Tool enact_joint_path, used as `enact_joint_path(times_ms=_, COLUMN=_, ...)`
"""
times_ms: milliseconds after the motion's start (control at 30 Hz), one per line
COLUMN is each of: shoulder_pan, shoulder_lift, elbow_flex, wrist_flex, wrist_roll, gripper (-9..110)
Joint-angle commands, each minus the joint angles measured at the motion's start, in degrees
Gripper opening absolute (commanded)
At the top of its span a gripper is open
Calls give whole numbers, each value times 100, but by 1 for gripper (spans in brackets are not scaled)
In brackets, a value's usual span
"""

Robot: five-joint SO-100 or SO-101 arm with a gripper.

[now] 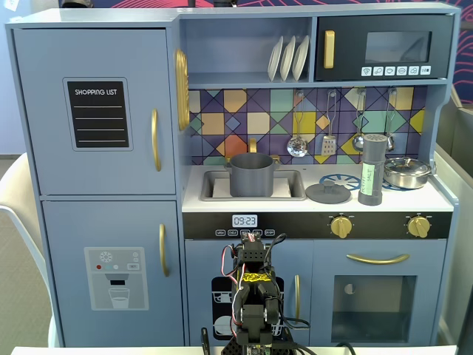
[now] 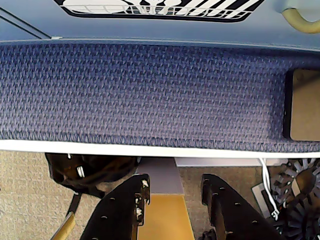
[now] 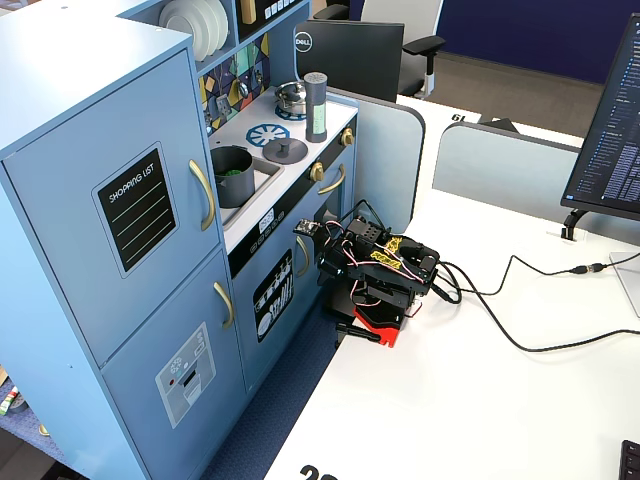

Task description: Put salt in the gray recipient

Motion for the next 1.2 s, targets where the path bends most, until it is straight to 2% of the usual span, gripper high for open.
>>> enact_joint_path(times_ms=0, shoulder_pan=97, shoulder_lift=18, elbow_flex=-26, wrist_flex=26, wrist_roll=-26, gripper=0)
enact_joint_path(times_ms=433, shoulder_pan=105, shoulder_lift=18, elbow_flex=-35, wrist_flex=18, wrist_roll=-149, gripper=0)
enact_joint_path(times_ms=567, shoulder_pan=624, shoulder_lift=18, elbow_flex=-352, wrist_flex=-369, wrist_roll=35, gripper=0)
enact_joint_path(times_ms=700, shoulder_pan=1626, shoulder_lift=18, elbow_flex=-1424, wrist_flex=-527, wrist_roll=-176, gripper=0)
enact_joint_path(times_ms=967, shoulder_pan=3779, shoulder_lift=-879, elbow_flex=-2856, wrist_flex=-2795, wrist_roll=-237, gripper=0)
enact_joint_path(times_ms=1167, shoulder_pan=4263, shoulder_lift=-2118, elbow_flex=-3621, wrist_flex=-4869, wrist_roll=-62, gripper=0)
